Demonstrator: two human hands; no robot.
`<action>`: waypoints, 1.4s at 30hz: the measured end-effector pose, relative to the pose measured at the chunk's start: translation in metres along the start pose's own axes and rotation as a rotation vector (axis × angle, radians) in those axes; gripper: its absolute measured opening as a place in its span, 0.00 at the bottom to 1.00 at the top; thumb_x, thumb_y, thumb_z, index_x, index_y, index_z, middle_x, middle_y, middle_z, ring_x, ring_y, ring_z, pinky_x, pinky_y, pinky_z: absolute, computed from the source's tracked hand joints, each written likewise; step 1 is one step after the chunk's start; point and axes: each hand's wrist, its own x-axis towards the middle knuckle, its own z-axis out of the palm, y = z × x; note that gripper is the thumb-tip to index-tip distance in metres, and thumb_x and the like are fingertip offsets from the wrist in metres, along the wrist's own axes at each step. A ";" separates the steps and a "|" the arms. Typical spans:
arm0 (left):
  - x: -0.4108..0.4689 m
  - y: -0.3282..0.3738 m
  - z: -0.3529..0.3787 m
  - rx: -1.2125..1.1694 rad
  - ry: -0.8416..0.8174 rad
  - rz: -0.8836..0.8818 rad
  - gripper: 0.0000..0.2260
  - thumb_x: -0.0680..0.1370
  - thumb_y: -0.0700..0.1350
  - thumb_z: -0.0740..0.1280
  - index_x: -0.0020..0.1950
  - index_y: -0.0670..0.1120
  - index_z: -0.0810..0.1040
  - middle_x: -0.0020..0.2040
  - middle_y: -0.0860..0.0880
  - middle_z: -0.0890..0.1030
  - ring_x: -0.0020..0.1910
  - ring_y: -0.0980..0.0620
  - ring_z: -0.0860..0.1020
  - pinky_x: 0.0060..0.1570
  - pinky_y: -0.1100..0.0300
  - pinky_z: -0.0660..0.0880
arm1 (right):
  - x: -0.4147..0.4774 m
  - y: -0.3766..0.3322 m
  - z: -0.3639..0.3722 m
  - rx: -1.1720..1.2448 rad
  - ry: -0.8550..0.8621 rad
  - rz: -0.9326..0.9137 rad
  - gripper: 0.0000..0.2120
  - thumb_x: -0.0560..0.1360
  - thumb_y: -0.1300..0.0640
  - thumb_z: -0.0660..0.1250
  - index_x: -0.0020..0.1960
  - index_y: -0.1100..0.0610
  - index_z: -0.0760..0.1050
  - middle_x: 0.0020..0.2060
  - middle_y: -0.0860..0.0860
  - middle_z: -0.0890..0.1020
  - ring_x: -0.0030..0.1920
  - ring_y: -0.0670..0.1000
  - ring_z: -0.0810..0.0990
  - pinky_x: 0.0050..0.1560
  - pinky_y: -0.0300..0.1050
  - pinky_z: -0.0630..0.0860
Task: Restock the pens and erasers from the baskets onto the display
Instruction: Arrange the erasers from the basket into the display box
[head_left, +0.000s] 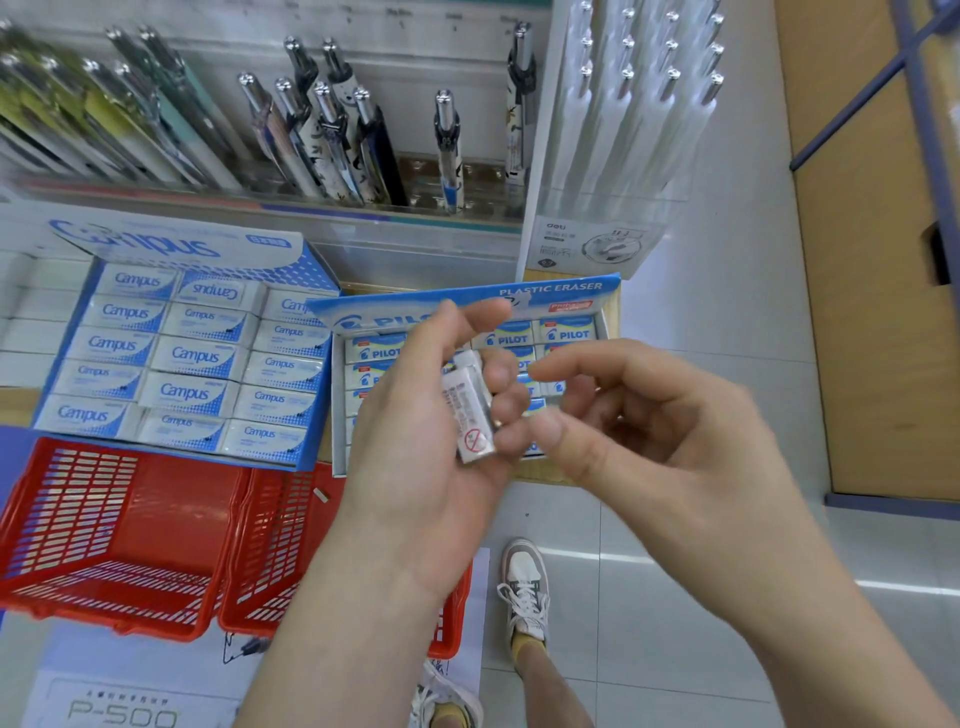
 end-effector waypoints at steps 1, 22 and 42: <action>0.000 -0.001 0.001 -0.069 -0.001 -0.009 0.13 0.72 0.51 0.64 0.51 0.44 0.78 0.34 0.47 0.68 0.30 0.52 0.67 0.29 0.61 0.71 | 0.000 0.000 0.005 -0.015 -0.008 -0.005 0.11 0.66 0.52 0.74 0.48 0.45 0.81 0.38 0.49 0.80 0.33 0.50 0.73 0.35 0.46 0.74; -0.012 -0.001 -0.018 1.046 -0.148 0.567 0.13 0.69 0.45 0.73 0.52 0.56 0.83 0.37 0.62 0.78 0.31 0.67 0.72 0.34 0.73 0.66 | 0.006 0.003 -0.011 0.588 0.044 0.282 0.19 0.66 0.66 0.73 0.56 0.55 0.80 0.43 0.67 0.83 0.39 0.58 0.84 0.38 0.44 0.80; 0.015 -0.016 -0.042 1.734 -0.049 0.685 0.10 0.74 0.52 0.63 0.52 0.61 0.82 0.43 0.53 0.72 0.43 0.52 0.74 0.34 0.55 0.75 | 0.008 0.031 -0.023 -0.767 0.136 -0.148 0.15 0.67 0.65 0.75 0.51 0.52 0.84 0.46 0.47 0.82 0.39 0.46 0.82 0.44 0.38 0.79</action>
